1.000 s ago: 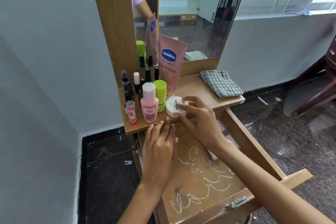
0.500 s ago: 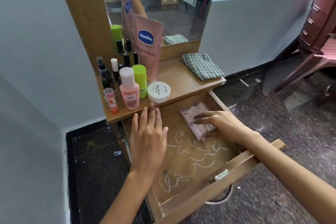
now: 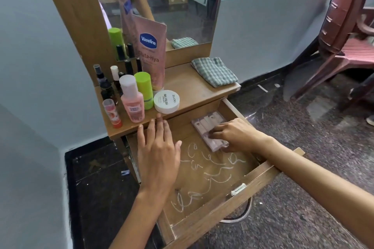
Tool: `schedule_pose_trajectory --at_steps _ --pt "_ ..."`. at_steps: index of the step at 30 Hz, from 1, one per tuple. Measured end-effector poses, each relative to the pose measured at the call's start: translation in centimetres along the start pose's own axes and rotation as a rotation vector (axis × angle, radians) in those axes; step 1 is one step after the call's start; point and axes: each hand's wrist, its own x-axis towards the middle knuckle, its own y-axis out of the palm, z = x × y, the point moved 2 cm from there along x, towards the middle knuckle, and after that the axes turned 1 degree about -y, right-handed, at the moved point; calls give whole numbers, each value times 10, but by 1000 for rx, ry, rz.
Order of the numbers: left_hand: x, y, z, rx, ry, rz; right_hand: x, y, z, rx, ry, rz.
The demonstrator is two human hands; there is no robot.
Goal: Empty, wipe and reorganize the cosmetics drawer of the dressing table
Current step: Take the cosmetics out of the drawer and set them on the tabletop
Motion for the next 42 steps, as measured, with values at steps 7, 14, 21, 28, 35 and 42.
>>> schedule_pose_trajectory --at_steps 7,14,21,28,35,42 --pt "0 -1 -2 6 -12 -9 -23 -4 -1 158 26 -292" --pt "0 -1 -3 -6 -13 -30 -24 -17 1 109 80 -474" --pt "-2 -2 -3 -6 -19 -45 -25 -15 -5 162 20 -533" --pt "-1 -2 -3 2 -19 -62 -29 -34 3 189 70 -599" --pt "-3 0 -3 11 -15 -51 -50 -104 19 160 52 -907" --pt "-2 1 -2 -16 -13 -52 -4 -106 -4 60 95 -1046"
